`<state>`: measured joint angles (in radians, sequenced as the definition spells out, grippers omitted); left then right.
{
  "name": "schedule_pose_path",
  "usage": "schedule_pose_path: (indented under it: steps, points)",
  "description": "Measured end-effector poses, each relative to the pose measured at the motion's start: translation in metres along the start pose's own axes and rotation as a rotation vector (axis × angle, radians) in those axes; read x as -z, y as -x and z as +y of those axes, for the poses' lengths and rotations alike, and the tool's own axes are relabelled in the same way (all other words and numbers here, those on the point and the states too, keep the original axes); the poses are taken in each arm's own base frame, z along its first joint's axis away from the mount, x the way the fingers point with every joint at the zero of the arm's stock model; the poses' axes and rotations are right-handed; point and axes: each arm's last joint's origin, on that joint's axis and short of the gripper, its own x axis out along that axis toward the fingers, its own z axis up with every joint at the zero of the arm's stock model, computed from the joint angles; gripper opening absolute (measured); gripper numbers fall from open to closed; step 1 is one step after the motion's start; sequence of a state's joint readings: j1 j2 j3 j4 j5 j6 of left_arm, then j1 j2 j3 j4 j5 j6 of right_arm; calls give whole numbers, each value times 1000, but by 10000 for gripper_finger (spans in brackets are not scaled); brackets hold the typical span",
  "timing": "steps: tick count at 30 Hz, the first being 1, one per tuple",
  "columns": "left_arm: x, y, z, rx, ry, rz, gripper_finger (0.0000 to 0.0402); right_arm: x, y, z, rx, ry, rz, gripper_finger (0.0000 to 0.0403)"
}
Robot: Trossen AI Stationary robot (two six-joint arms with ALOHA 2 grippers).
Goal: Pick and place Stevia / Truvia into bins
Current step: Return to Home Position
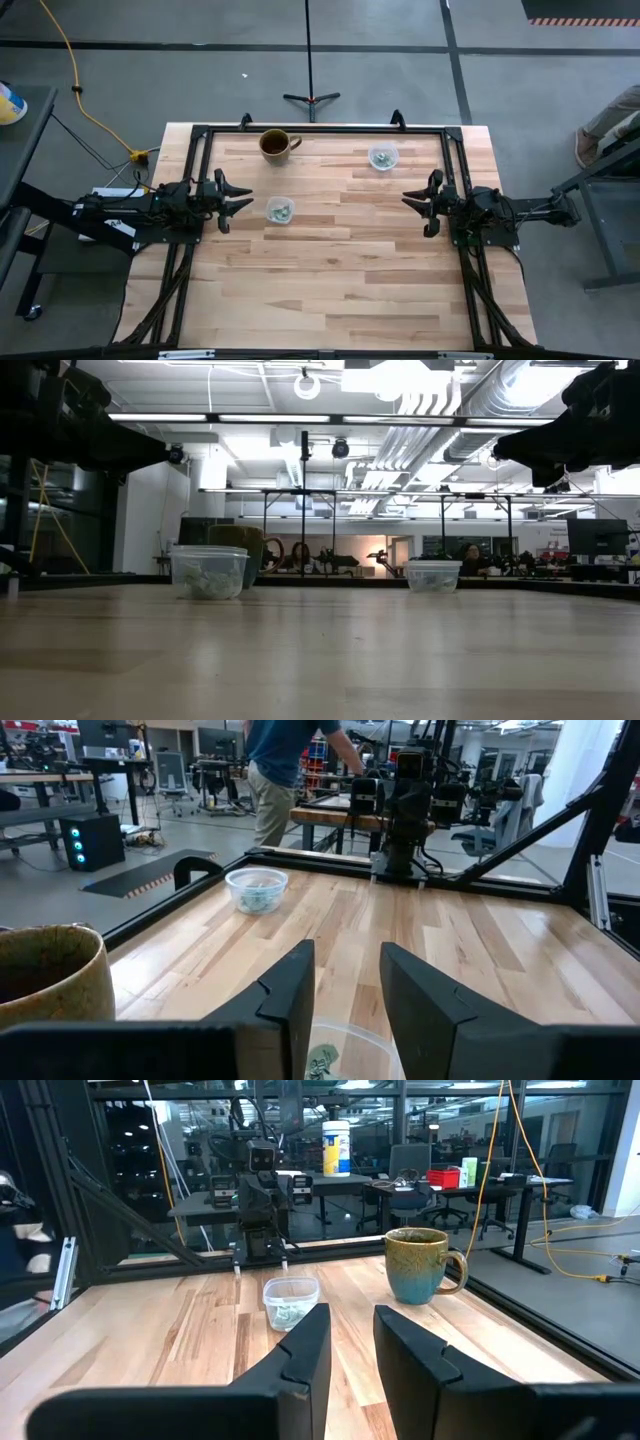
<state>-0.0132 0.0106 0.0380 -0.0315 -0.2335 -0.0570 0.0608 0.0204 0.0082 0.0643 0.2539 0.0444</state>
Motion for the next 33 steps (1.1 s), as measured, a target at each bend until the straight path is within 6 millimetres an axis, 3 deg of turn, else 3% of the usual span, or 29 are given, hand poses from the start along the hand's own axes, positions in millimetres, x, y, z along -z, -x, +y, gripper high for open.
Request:
schedule_pose_path:
  steps: [33]
  points:
    - [0, 0, 0, 0, 0, 0, 145, 0, 0, 0, 0, 0, 0, 71]
